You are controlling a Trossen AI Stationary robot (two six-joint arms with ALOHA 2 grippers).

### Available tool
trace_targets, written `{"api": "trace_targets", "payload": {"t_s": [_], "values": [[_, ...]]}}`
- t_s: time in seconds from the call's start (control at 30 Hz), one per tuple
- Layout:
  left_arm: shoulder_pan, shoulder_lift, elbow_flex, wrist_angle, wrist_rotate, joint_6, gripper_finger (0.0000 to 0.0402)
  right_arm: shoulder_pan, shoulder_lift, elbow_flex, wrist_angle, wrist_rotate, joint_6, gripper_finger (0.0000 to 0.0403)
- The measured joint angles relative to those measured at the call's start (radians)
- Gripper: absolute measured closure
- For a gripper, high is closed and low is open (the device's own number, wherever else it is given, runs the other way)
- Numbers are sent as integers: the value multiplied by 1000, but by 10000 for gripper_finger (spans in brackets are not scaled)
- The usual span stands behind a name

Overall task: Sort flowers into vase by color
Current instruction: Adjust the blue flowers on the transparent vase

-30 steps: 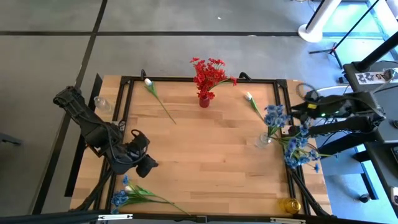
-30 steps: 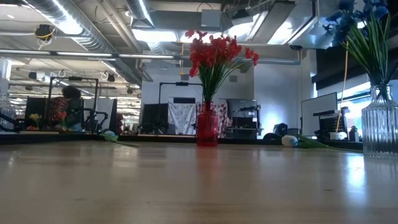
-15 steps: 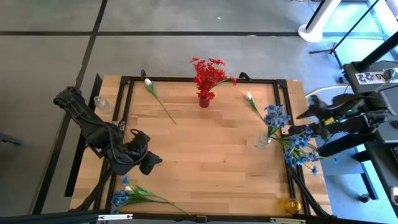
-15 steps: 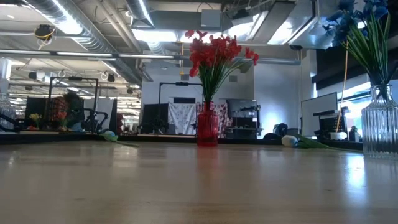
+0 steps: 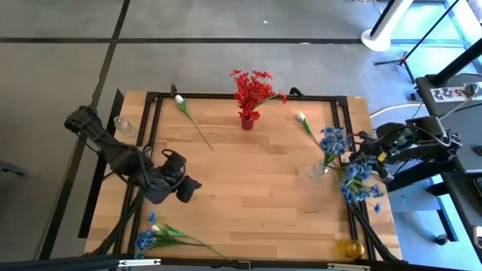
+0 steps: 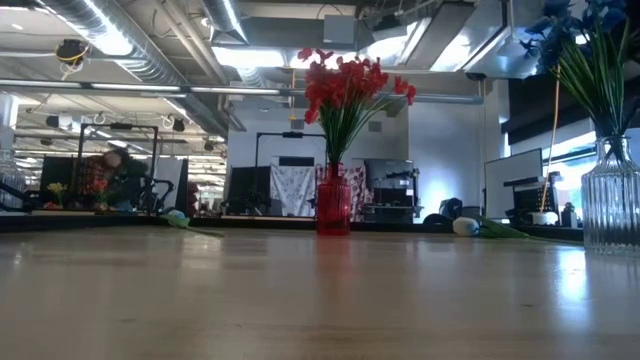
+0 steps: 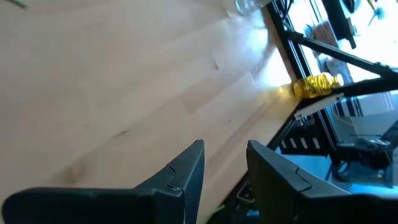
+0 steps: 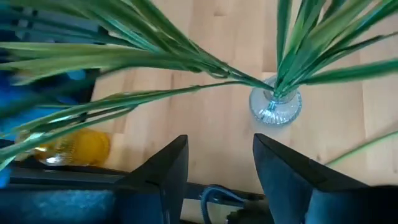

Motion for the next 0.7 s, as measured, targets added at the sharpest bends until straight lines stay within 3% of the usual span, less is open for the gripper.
{"api": "trace_targets", "payload": {"t_s": [0.3, 0.7], "values": [[42, 0, 0, -2, 1, 46, 285, -1, 0, 32, 80, -82, 160, 224], [44, 0, 0, 0, 45, 49, 285, -1, 1, -144, 180, 88, 237, 224]]}}
